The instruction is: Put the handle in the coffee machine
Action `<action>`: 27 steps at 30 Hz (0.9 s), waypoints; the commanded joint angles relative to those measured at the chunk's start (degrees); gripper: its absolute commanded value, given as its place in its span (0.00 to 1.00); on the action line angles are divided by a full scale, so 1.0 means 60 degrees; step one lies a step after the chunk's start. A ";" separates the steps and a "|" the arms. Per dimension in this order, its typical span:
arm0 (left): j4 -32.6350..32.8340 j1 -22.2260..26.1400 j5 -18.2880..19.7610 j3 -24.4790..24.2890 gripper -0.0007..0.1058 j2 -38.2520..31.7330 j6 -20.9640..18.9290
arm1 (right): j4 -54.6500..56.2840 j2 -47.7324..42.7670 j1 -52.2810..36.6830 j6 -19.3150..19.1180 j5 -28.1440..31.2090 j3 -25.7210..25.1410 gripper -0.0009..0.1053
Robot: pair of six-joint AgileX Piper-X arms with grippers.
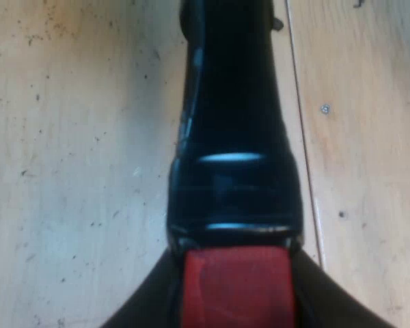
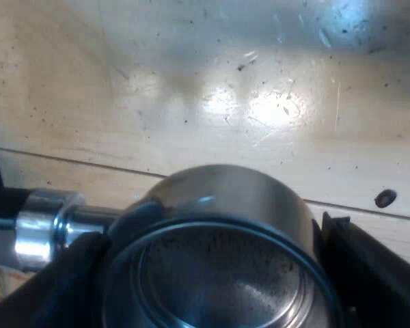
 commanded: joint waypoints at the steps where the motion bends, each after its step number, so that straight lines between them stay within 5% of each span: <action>1: -0.0268 -0.0040 0.0300 -0.0032 0.01 -0.0002 -0.0067 | -0.0299 -0.0096 0.0010 -0.0175 -0.0399 -0.0151 0.01; 4: -0.0267 -0.0040 0.0398 -0.0032 0.01 -0.0002 -0.0002 | -0.0299 -0.0096 0.0010 -0.0175 -0.0214 -0.0151 0.01; 7: -0.0267 0.0016 0.0747 -0.0032 0.01 -0.0002 -0.0006 | -0.0345 -0.0096 0.0010 -0.0196 -0.0107 -0.0151 0.16; 11: -0.0267 0.0207 0.0927 -0.0032 0.01 -0.0002 -0.0006 | -0.0618 -0.0096 0.0010 -0.0476 0.0210 -0.0151 0.66; 13: -0.0267 0.0351 0.1017 -0.0032 0.01 -0.0002 -0.0006 | -0.0793 -0.0096 0.0010 -0.0900 0.0189 -0.0151 0.82; 19: -0.0228 0.0645 0.1192 -0.0032 0.01 -0.0002 -0.0006 | -0.0883 -0.0155 0.0010 -0.1151 0.0730 -0.0151 0.75; 27: 0.0365 0.1113 0.1587 -0.0032 0.01 -0.0002 0.0079 | -0.0881 -0.0822 0.0185 -0.1310 0.2998 -0.0318 0.74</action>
